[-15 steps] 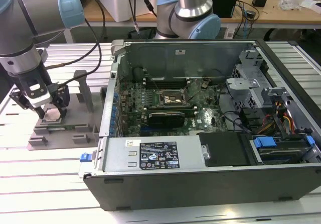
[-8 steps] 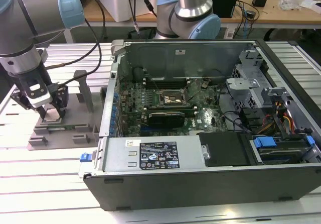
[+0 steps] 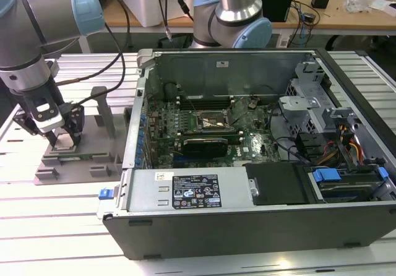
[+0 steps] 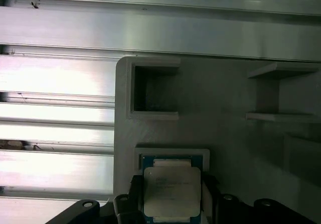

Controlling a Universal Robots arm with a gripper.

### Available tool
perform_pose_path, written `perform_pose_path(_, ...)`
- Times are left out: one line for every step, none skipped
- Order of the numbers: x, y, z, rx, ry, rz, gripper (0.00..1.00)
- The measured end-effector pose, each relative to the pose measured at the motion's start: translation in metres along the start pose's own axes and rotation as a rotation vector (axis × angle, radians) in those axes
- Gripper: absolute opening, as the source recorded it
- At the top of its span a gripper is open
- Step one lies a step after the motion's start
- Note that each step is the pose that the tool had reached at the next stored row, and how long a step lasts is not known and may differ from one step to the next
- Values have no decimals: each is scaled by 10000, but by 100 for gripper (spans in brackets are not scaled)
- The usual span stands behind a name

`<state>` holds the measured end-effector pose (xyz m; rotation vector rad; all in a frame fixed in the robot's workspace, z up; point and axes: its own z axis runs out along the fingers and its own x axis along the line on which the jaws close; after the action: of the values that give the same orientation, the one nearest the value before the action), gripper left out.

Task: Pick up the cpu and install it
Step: 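Pick up the cpu and move it towards the insertion slot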

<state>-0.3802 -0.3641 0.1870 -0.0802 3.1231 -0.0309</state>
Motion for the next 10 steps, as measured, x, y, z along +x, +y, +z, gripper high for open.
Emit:
perform_pose_path(-1, 0, -5, 2, -3, 0, 55)
perform_pose_path(-1, -1, -40, 6, 0, 0, 55)
perform_pose_path(-1, -1, -62, 7, 1, 0, 55)
perform_pose_path(-1, -2, -88, 6, 0, 1, 55)
perform_pose_path(-2, -2, -131, 7, 1, 1, 55)
perform_pose_path(-2, -3, -154, 7, 1, 1, 55)
perform_pose_path(-3, -4, -196, 7, 1, 0, 55)
perform_pose_path(-4, -4, -235, 7, 0, 0, 55)
perform_pose_path(-4, -5, -267, 7, 1, 1, 55)
perform_pose_path(-4, -6, -304, 7, 2, 1, 55)
